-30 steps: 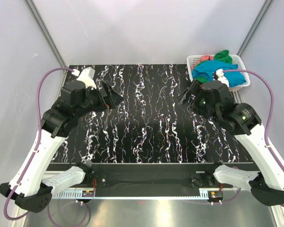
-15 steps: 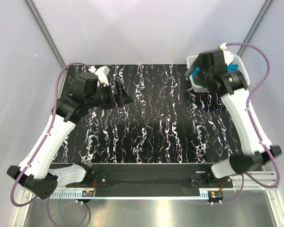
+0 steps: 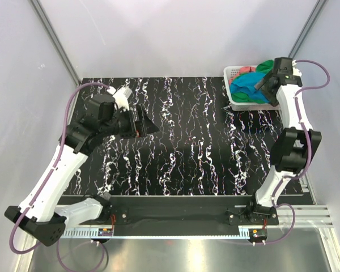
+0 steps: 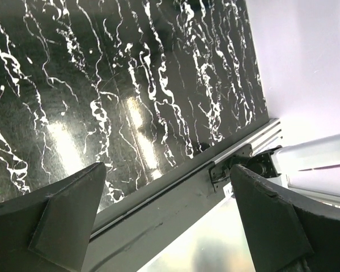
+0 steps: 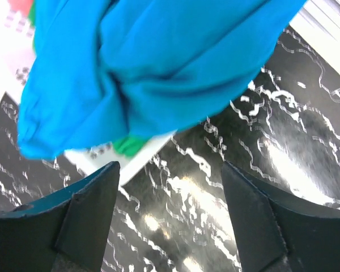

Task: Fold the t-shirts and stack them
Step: Grab the tshirt from the pile

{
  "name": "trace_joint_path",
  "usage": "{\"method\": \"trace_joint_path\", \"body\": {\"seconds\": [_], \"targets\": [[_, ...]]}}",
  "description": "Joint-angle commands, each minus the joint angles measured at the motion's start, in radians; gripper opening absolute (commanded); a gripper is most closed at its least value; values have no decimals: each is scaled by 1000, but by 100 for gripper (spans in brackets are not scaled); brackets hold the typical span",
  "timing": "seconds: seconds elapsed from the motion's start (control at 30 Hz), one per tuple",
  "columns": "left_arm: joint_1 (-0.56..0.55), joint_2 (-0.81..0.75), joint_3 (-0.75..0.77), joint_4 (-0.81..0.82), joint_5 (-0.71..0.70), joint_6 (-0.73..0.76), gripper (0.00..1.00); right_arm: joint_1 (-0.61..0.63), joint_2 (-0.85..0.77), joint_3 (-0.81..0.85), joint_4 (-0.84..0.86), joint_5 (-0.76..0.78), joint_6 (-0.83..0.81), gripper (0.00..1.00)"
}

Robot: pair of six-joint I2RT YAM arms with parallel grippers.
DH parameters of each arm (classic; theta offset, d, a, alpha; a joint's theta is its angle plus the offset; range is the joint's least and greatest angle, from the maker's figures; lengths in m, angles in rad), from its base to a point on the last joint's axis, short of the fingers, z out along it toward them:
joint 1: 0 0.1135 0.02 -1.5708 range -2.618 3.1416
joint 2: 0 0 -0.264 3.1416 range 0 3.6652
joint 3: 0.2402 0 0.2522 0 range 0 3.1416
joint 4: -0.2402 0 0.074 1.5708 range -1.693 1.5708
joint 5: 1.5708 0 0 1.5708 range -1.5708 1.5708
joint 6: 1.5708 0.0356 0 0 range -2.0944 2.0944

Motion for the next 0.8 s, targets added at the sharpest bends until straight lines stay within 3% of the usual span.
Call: {"method": "trace_joint_path", "body": {"seconds": [0.0, 0.17, 0.37, 0.5, 0.57, 0.63, 0.77], "targets": [[0, -23, -15, 18, 20, 9, 99, -63, 33, 47, 97, -78, -4, 79], [0, -22, -35, 18, 37, 13, 99, -105, 128, 116, 139, -82, -33, 78], [0, 14, -15, -17, 22, 29, 99, -165, 220, 194, 176, -133, -36, 63], [0, 26, 6, -31, 1, 27, 99, -186, 268, 238, 183, -167, -46, 37], [0, 27, 20, -27, -18, 24, 99, -192, 277, 279, 147, -193, -49, 0], [-2, 29, 31, -22, -32, 23, 99, -191, 274, 373, 98, -200, -52, 0], [1, 26, 74, 22, -96, 30, 99, -189, 219, 533, -7, -355, -29, 0]]}}
